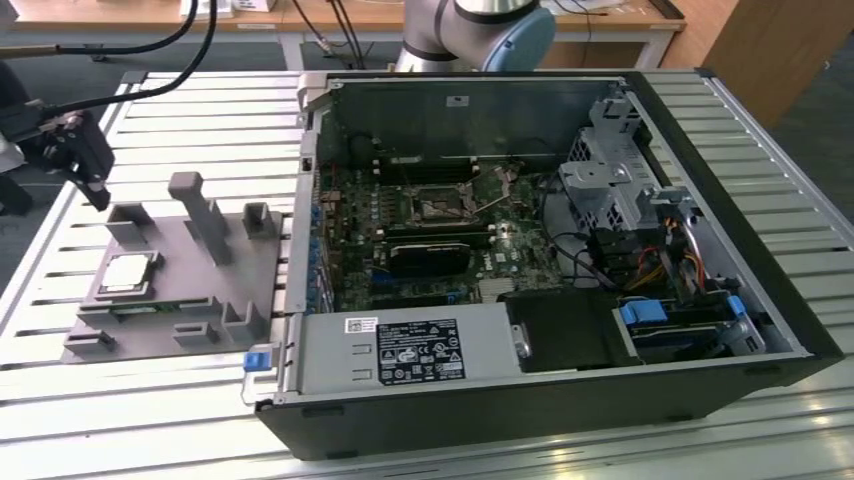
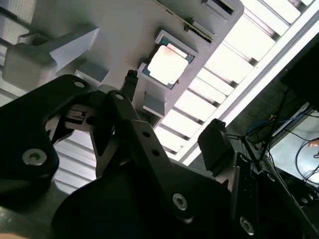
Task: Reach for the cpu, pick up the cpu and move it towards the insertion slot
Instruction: 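Pick up the cpu and move it towards the insertion slot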
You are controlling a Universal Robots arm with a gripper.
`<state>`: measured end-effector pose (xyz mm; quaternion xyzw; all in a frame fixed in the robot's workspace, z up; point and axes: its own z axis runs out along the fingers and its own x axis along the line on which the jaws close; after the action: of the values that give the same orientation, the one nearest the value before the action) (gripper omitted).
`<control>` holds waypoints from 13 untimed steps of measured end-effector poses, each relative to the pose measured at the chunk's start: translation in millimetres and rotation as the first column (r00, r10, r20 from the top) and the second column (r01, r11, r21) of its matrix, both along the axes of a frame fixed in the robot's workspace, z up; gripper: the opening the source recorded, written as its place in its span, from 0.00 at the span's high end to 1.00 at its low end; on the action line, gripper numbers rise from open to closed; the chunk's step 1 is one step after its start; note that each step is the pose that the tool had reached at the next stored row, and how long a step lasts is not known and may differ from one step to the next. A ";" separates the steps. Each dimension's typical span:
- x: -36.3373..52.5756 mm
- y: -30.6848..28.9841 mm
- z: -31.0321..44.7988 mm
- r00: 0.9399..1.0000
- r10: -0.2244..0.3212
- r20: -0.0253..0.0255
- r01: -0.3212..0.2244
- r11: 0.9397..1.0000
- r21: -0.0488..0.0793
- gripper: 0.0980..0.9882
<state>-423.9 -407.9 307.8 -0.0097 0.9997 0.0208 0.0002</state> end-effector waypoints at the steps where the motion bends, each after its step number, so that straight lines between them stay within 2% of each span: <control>1: -0.5 -0.1 -1.8 1.000 0.000 0.000 0.000 1.000 0.000 0.25; 13: -1.8 -3.8 -23.6 1.000 0.000 0.000 0.000 1.000 0.002 0.25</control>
<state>-425.7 -411.7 284.2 -0.0097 0.9997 0.0217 0.0001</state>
